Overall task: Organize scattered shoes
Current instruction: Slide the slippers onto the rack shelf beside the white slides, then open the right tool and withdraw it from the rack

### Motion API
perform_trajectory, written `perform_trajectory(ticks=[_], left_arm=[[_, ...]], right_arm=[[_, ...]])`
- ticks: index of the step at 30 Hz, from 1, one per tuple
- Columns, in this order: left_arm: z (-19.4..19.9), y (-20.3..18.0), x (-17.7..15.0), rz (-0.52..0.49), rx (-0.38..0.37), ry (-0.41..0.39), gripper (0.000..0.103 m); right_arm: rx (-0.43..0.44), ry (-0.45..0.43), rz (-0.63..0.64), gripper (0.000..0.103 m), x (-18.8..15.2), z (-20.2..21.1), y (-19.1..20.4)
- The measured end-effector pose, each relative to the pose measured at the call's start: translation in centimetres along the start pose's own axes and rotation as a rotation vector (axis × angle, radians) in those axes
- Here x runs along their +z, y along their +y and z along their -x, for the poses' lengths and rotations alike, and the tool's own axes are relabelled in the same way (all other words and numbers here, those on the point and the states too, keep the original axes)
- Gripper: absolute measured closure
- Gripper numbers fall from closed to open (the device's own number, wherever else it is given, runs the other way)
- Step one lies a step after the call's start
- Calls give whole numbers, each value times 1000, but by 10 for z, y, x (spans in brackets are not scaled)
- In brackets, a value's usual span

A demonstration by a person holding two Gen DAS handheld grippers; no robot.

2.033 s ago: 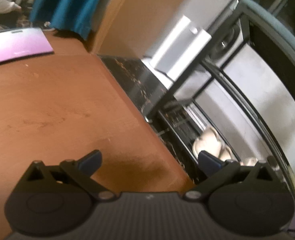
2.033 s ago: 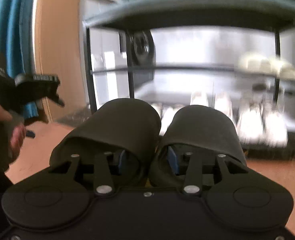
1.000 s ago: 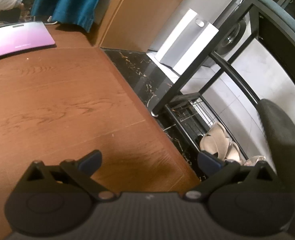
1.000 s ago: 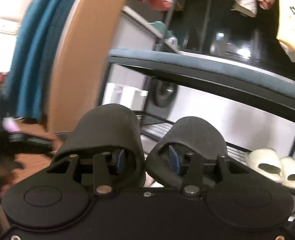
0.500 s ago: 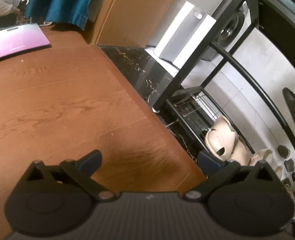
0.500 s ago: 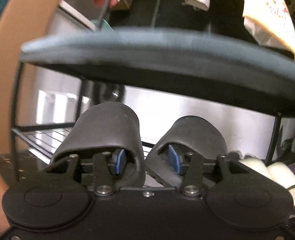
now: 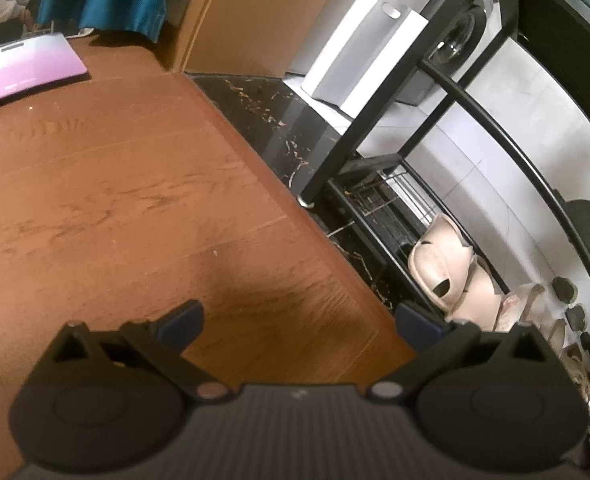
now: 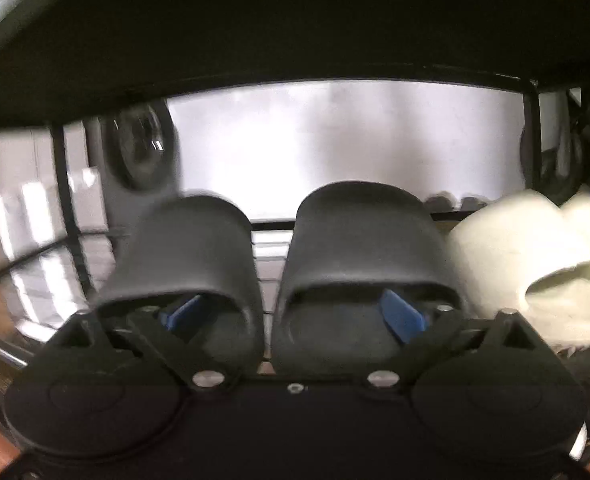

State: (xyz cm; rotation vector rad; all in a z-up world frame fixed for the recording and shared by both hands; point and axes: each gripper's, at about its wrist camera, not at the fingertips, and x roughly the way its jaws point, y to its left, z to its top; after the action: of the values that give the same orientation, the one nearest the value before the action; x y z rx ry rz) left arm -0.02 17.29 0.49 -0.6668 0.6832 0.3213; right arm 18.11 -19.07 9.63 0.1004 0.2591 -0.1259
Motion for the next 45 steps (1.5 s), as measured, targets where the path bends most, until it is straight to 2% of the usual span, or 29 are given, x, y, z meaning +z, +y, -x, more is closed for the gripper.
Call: perform_trajectory(ticks=[2, 6, 8, 9, 10, 11, 13, 16, 18, 19, 22, 27, 31, 34, 37, 40, 45], left_arm=[[0, 0, 0, 2, -2, 5, 1], [1, 2, 0, 13, -7, 11, 1], [3, 2, 0, 12, -11, 7, 1], [3, 1, 0, 11, -12, 6, 1], [3, 1, 0, 8, -12, 4, 1], [4, 0, 0, 6, -13, 4, 1], [4, 0, 0, 5, -12, 0, 1], [1, 2, 0, 14, -8, 4, 1], [-2, 3, 1, 21, -4, 12, 1], [-4, 4, 1, 24, -3, 15, 1], [-8, 4, 1, 24, -5, 22, 1], [-14, 5, 1, 23, -6, 35, 1], [-20, 6, 0, 31, -4, 53, 1], [-19, 6, 0, 29, -7, 51, 1], [-17, 8, 1, 30, -12, 40, 1], [-17, 10, 1, 41, -13, 43, 1], [-19, 10, 3, 45, -16, 49, 1]], right_arm=[[-6, -48, 64, 4, -7, 17, 6], [-15, -104, 139, 4, -10, 42, 12], [58, -189, 218, 3, -10, 61, 25], [65, -194, 226, 0, -9, 64, 23], [120, -212, 280, 0, -9, 67, 32], [192, -203, 361, 0, -9, 64, 46], [226, -194, 425, 0, -9, 59, 59], [236, -164, 434, 0, -1, 40, 76], [184, -85, 362, 0, 14, 8, 82], [176, -81, 358, 0, 13, 7, 82], [39, -14, 347, 0, 22, -27, 82], [38, 134, 246, 2, 32, -57, 78], [24, 193, 229, 3, 37, -63, 79], [-64, 177, 157, 6, 39, -59, 88], [-110, 128, 164, 8, 35, -57, 96], [-195, 80, 147, 9, 29, -54, 91], [-234, 73, 115, 9, 29, -61, 93]])
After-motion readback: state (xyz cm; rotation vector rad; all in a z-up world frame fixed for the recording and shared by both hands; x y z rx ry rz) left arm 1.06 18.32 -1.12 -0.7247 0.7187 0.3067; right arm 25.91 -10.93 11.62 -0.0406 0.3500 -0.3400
